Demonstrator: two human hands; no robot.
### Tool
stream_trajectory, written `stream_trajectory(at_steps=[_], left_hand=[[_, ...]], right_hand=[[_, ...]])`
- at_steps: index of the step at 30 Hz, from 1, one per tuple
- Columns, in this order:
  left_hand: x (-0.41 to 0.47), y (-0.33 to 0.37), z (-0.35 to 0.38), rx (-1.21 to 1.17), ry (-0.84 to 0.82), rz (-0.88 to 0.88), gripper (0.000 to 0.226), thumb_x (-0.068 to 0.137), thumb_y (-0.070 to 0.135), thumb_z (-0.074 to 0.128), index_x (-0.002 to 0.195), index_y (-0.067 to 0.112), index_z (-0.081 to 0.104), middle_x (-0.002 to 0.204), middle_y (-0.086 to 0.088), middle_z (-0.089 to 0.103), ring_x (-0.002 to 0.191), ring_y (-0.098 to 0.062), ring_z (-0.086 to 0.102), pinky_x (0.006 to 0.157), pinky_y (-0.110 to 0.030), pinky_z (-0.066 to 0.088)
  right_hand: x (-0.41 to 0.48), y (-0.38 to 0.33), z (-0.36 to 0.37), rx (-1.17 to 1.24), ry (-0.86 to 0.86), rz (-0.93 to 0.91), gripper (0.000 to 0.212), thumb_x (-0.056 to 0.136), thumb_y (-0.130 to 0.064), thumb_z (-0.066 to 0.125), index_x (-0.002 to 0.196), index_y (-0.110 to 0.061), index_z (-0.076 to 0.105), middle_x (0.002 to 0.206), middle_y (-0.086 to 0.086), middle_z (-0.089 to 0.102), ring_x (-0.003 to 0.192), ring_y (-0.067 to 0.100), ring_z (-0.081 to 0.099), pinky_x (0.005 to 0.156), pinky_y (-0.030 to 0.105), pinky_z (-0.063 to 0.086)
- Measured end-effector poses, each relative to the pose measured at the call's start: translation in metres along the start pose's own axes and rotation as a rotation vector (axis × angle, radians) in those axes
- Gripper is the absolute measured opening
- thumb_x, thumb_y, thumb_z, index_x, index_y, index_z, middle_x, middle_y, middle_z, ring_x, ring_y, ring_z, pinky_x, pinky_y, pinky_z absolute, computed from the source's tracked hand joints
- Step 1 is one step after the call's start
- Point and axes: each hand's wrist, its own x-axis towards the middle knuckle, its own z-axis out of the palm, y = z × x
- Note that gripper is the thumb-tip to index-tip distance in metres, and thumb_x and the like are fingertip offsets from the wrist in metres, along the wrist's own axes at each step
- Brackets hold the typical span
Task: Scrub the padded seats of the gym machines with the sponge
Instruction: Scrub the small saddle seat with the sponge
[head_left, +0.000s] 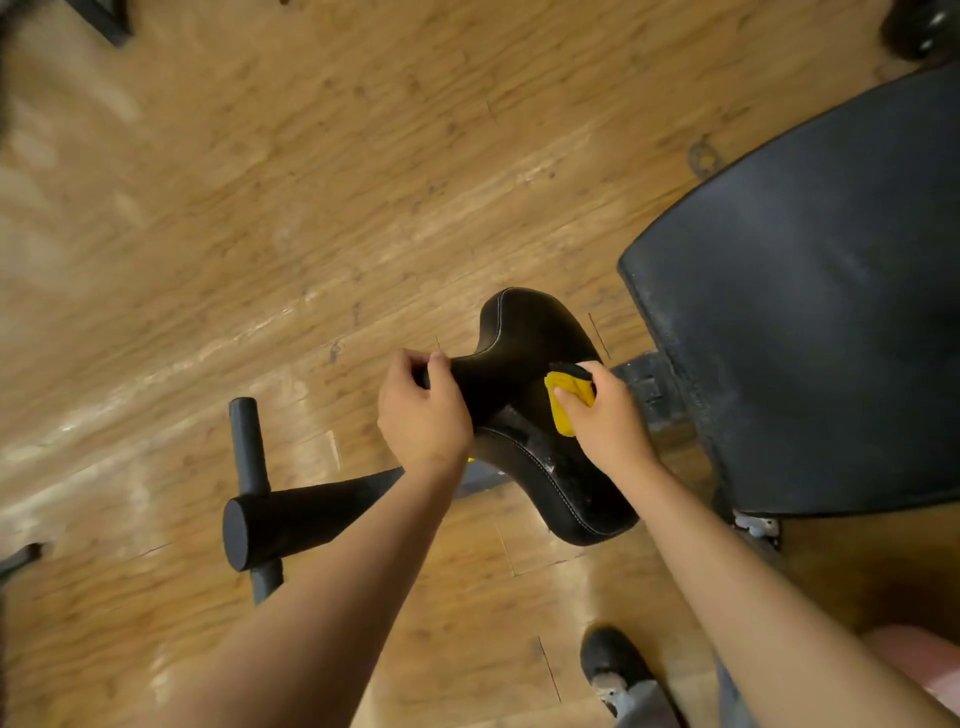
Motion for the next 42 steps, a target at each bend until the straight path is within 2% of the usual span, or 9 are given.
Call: stream_trajectory(at_steps=[4, 7, 10, 14, 17, 25, 32, 38, 42], left_hand=[[0.003, -0.007, 0.0, -0.039, 0.004, 0.011, 0.022, 0.097, 0.021, 0.05, 0.075, 0.021, 0.05, 0.074, 0.01, 0.052, 0.07, 0.0, 0.049, 0.059, -0.008, 0.035], [0.007, -0.012, -0.002, -0.056, -0.011, 0.062, 0.028, 0.098, 0.017, 0.049, 0.071, 0.023, 0.047, 0.07, 0.01, 0.052, 0.066, 0.003, 0.049, 0.06, -0.015, 0.036], [0.008, -0.014, -0.003, -0.068, -0.03, 0.093, 0.026, 0.098, 0.015, 0.047, 0.073, 0.021, 0.048, 0.071, 0.009, 0.053, 0.066, 0.003, 0.049, 0.061, -0.014, 0.037], [0.008, -0.014, -0.003, -0.049, -0.044, 0.095, 0.02, 0.098, 0.016, 0.046, 0.079, 0.013, 0.051, 0.076, 0.005, 0.053, 0.072, -0.003, 0.048, 0.064, -0.017, 0.037], [0.009, -0.014, -0.002, -0.03, -0.034, 0.103, 0.019, 0.098, 0.016, 0.045, 0.08, 0.014, 0.052, 0.076, 0.006, 0.053, 0.074, -0.004, 0.048, 0.064, -0.016, 0.037], [0.008, -0.018, -0.001, -0.025, 0.002, 0.15, 0.023, 0.099, 0.016, 0.041, 0.084, 0.009, 0.057, 0.074, 0.009, 0.054, 0.072, -0.002, 0.05, 0.063, -0.018, 0.037], [0.008, -0.018, 0.001, -0.006, 0.016, 0.156, 0.026, 0.1, 0.014, 0.037, 0.085, 0.01, 0.058, 0.075, 0.013, 0.052, 0.073, 0.001, 0.048, 0.061, -0.004, 0.034], [0.012, -0.022, 0.003, -0.014, 0.021, 0.162, 0.022, 0.097, 0.017, 0.039, 0.083, 0.012, 0.056, 0.074, 0.011, 0.053, 0.072, -0.002, 0.05, 0.061, -0.01, 0.034], [0.013, -0.024, 0.004, -0.012, 0.024, 0.169, 0.022, 0.095, 0.02, 0.038, 0.084, 0.013, 0.056, 0.074, 0.013, 0.054, 0.072, -0.001, 0.05, 0.06, -0.008, 0.034]], right_hand=[[-0.018, -0.04, 0.007, 0.102, 0.042, -0.097, 0.041, 0.095, -0.027, 0.058, 0.133, -0.016, 0.05, 0.126, -0.001, 0.056, 0.118, 0.014, 0.051, 0.09, 0.019, 0.04], [-0.051, -0.063, 0.026, 0.17, 0.085, -0.267, 0.033, 0.091, -0.023, 0.063, 0.123, -0.019, 0.056, 0.117, -0.004, 0.058, 0.107, 0.006, 0.054, 0.08, 0.007, 0.041], [-0.069, -0.048, 0.045, 0.205, 0.207, -0.285, 0.035, 0.089, -0.014, 0.065, 0.122, -0.017, 0.056, 0.119, -0.004, 0.056, 0.109, 0.005, 0.052, 0.085, 0.012, 0.046], [-0.071, -0.008, 0.046, 0.246, 0.345, -0.021, 0.031, 0.093, -0.019, 0.061, 0.123, -0.017, 0.053, 0.118, -0.002, 0.055, 0.108, 0.013, 0.056, 0.081, 0.021, 0.053], [-0.07, -0.012, 0.048, 0.293, 0.373, 0.055, 0.03, 0.094, -0.02, 0.059, 0.123, -0.018, 0.052, 0.117, -0.002, 0.056, 0.102, 0.008, 0.055, 0.072, 0.006, 0.045], [-0.076, -0.058, 0.066, 0.39, 0.382, -0.101, 0.033, 0.092, -0.025, 0.061, 0.124, -0.021, 0.052, 0.113, -0.015, 0.051, 0.101, -0.007, 0.052, 0.079, 0.006, 0.046], [-0.101, 0.028, 0.054, 0.191, 0.347, 0.038, 0.031, 0.091, -0.015, 0.062, 0.121, -0.014, 0.055, 0.118, -0.001, 0.054, 0.107, 0.014, 0.055, 0.081, 0.023, 0.052], [-0.12, 0.071, 0.037, 0.182, 0.355, 0.235, 0.031, 0.093, -0.018, 0.061, 0.122, -0.011, 0.054, 0.111, 0.006, 0.059, 0.098, 0.018, 0.059, 0.064, 0.009, 0.039], [-0.108, 0.047, 0.044, 0.263, 0.324, 0.118, 0.03, 0.092, -0.019, 0.062, 0.121, -0.015, 0.056, 0.112, -0.001, 0.058, 0.099, 0.01, 0.056, 0.073, 0.006, 0.042]])
